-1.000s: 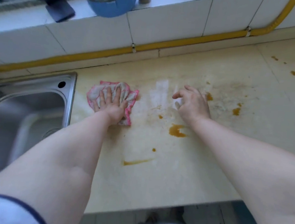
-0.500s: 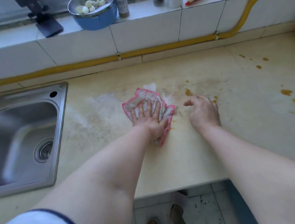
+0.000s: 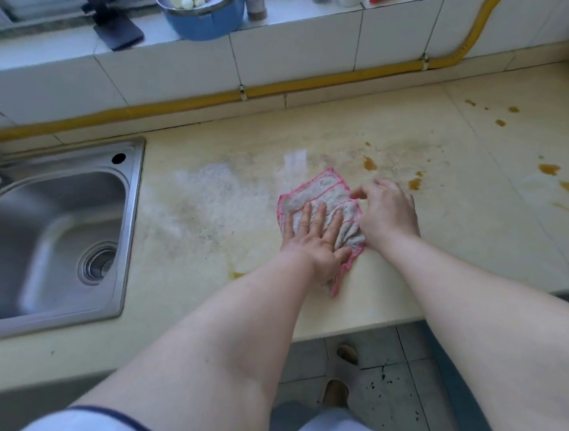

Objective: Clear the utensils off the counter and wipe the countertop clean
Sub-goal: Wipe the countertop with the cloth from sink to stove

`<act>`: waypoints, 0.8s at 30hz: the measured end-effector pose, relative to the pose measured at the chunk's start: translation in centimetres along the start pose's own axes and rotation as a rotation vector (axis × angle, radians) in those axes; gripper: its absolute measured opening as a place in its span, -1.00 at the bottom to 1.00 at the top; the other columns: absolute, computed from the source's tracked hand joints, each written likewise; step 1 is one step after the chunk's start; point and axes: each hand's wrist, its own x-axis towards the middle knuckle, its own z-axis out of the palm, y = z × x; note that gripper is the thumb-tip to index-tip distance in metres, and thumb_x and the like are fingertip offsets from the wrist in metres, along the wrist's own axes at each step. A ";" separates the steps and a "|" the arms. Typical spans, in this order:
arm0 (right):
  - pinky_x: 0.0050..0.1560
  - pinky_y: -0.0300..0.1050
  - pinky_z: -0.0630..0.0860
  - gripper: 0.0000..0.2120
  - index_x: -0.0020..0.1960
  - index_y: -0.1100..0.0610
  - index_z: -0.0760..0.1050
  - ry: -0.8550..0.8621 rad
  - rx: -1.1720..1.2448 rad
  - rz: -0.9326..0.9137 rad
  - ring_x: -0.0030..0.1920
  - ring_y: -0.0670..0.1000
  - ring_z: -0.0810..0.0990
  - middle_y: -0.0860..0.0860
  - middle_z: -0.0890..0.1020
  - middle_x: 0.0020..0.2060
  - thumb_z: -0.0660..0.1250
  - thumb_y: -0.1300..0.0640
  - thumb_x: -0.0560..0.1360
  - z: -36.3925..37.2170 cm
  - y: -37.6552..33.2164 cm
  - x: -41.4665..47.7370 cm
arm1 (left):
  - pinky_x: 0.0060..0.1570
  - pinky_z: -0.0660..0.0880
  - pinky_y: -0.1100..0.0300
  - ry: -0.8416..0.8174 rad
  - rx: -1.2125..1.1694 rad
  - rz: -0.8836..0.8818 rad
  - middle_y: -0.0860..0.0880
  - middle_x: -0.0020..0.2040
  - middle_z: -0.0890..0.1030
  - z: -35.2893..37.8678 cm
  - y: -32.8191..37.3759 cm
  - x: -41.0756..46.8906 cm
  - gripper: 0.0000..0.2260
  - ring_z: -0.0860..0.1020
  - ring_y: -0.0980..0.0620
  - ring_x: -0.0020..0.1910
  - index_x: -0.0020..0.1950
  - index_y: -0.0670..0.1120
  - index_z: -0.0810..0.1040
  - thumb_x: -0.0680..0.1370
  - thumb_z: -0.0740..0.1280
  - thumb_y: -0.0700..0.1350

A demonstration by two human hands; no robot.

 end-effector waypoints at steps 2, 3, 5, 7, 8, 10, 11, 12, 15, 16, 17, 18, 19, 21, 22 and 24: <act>0.38 -0.08 0.18 -0.71 0.20 0.02 0.55 -0.021 0.007 -0.018 0.47 0.02 0.26 0.12 0.46 0.35 0.27 0.18 0.51 0.2 -1.7 -0.9 | 0.43 -0.39 -0.23 0.008 -0.015 -0.040 -0.05 0.56 -0.37 0.8 -1.7 -1.6 -0.37 -0.42 -0.12 0.51 0.54 0.09 -0.36 0.60 -0.14 0.28; 0.39 -0.08 0.17 -0.68 0.21 0.02 0.54 -0.031 0.010 -0.027 0.48 0.01 0.24 0.12 0.45 0.37 0.26 0.21 0.50 0.3 -2.4 -1.4 | 0.43 -0.40 -0.23 0.010 -0.024 -0.058 -0.05 0.56 -0.38 1.1 -2.5 -2.3 -0.37 -0.42 -0.12 0.51 0.54 0.08 -0.37 0.60 -0.14 0.28; 0.40 -0.06 0.15 -0.59 0.22 0.01 0.53 -0.052 0.017 -0.056 0.49 0.01 0.23 0.10 0.45 0.38 0.21 0.30 0.45 0.9 -3.8 -2.8 | 0.43 -0.40 -0.24 0.015 -0.044 -0.097 -0.06 0.55 -0.39 2.1 -4.3 -4.2 -0.36 -0.43 -0.12 0.50 0.53 0.07 -0.38 0.60 -0.15 0.29; 0.41 -0.04 0.16 -0.53 0.21 0.01 0.53 -0.068 0.017 -0.080 0.47 0.01 0.25 0.09 0.45 0.37 0.16 0.36 0.40 1.6 -5.1 -4.1 | 0.42 -0.40 -0.24 0.021 -0.062 -0.139 -0.07 0.55 -0.39 2.9 -6.2 -6.0 -0.36 -0.44 -0.12 0.50 0.53 0.06 -0.39 0.60 -0.16 0.29; 0.41 -0.04 0.16 -0.51 0.21 0.00 0.53 -0.076 0.018 -0.089 0.46 0.01 0.26 0.08 0.45 0.37 0.15 0.38 0.39 1.9 -5.6 -4.8 | 0.42 -0.42 -0.24 0.024 -0.073 -0.161 -0.08 0.55 -0.39 3.3 -7.0 -6.8 -0.36 -0.43 -0.12 0.50 0.53 0.05 -0.40 0.60 -0.16 0.29; 0.43 -0.05 0.13 -0.48 0.22 0.00 0.52 -0.091 0.018 -0.105 0.48 0.02 0.24 0.10 0.42 0.39 0.12 0.39 0.40 2.5 -6.7 -6.1 | 0.41 -0.43 -0.20 0.035 -0.095 -0.207 -0.09 0.55 -0.40 4.2 -8.9 -8.6 -0.35 -0.43 -0.12 0.50 0.53 0.03 -0.40 0.60 -0.16 0.28; 0.44 -0.06 0.12 -0.48 0.23 -0.01 0.52 -0.097 0.017 -0.112 0.48 0.02 0.23 0.10 0.39 0.41 0.10 0.39 0.40 2.8 -7.3 -6.8 | 0.42 -0.42 -0.18 0.041 -0.113 -0.233 -0.09 0.54 -0.40 4.6 -9.8 -9.6 -0.35 -0.43 -0.12 0.51 0.53 0.01 -0.40 0.60 -0.16 0.28; 0.45 -0.06 0.11 -0.47 0.23 -0.02 0.51 -0.099 0.013 -0.117 0.49 0.03 0.22 0.10 0.38 0.42 0.09 0.39 0.41 3.0 -7.7 -7.3 | 0.43 -0.41 -0.15 0.047 -0.119 -0.254 -0.10 0.55 -0.40 5.0 -10.6 -10.5 -0.34 -0.42 -0.11 0.51 0.54 -0.01 -0.40 0.61 -0.16 0.27; 0.45 -0.06 0.12 -0.48 0.24 -0.03 0.50 -0.099 0.004 -0.131 0.49 0.05 0.22 0.09 0.37 0.44 0.07 0.37 0.44 3.6 -8.9 -8.7 | 0.47 -0.34 -0.10 0.086 -0.133 -0.311 -0.13 0.56 -0.36 6.1 -12.4 -13.0 -0.35 -0.37 -0.11 0.53 0.55 -0.07 -0.37 0.62 -0.18 0.24; 0.45 -0.06 0.13 -0.48 0.24 -0.04 0.50 -0.095 0.001 -0.137 0.48 0.06 0.23 0.09 0.37 0.44 0.07 0.37 0.44 3.8 -9.3 -9.2 | 0.49 -0.30 -0.09 0.106 -0.133 -0.335 -0.14 0.57 -0.34 6.5 -13.0 -13.8 -0.35 -0.34 -0.12 0.54 0.55 -0.09 -0.35 0.63 -0.19 0.24; 0.45 -0.06 0.14 -0.48 0.24 -0.05 0.50 -0.095 0.001 -0.142 0.48 0.07 0.24 0.08 0.37 0.44 0.06 0.36 0.44 4.0 -9.6 -9.6 | 0.51 -0.26 -0.08 0.124 -0.127 -0.359 -0.15 0.57 -0.31 6.9 -13.4 -14.4 -0.36 -0.31 -0.12 0.55 0.56 -0.11 -0.34 0.63 -0.19 0.22; 0.45 -0.06 0.14 -0.48 0.24 -0.05 0.50 -0.097 0.000 -0.148 0.48 0.08 0.25 0.08 0.37 0.44 0.06 0.36 0.43 4.2 -9.9 -9.9 | 0.52 -0.21 -0.07 0.146 -0.108 -0.385 -0.16 0.58 -0.27 7.2 -13.8 -15.0 -0.36 -0.28 -0.13 0.56 0.56 -0.12 -0.31 0.64 -0.18 0.21; 0.45 -0.07 0.13 -0.47 0.24 -0.05 0.50 -0.103 -0.002 -0.158 0.48 0.08 0.24 0.07 0.37 0.44 0.06 0.37 0.43 4.4 -10.2 -10.4 | 0.54 -0.15 -0.07 0.173 -0.092 -0.408 -0.17 0.59 -0.23 7.6 -14.3 -15.6 -0.37 -0.23 -0.14 0.57 0.57 -0.13 -0.28 0.64 -0.17 0.20; 0.45 -0.08 0.11 -0.46 0.24 -0.05 0.49 -0.110 0.001 -0.179 0.49 0.06 0.21 0.07 0.35 0.44 0.06 0.38 0.42 4.4 -10.6 -11.0 | 0.52 0.03 -0.06 0.233 -0.041 -0.453 -0.20 0.60 -0.06 8.0 -14.9 -16.5 -0.39 -0.07 -0.17 0.58 0.59 -0.16 -0.14 0.66 -0.12 0.16; 0.45 -0.08 0.10 -0.46 0.24 -0.04 0.49 -0.111 0.002 -0.188 0.49 0.05 0.21 0.07 0.35 0.44 0.06 0.38 0.42 4.4 -10.8 -11.2 | 0.46 0.16 -0.05 0.261 0.002 -0.459 -0.22 0.57 0.09 8.0 -15.1 -17.0 -0.43 0.05 -0.20 0.56 0.59 -0.18 -0.02 0.67 -0.06 0.12; 0.45 -0.07 0.12 -0.47 0.24 -0.05 0.49 -0.097 0.003 -0.202 0.49 0.07 0.22 0.06 0.36 0.44 0.07 0.38 0.42 4.3 -10.9 -11.5 | 0.28 0.35 -0.03 0.322 0.065 -0.463 -0.21 0.40 0.35 7.6 -15.5 -17.7 -0.58 0.29 -0.21 0.41 0.48 -0.17 0.24 0.65 0.10 -0.06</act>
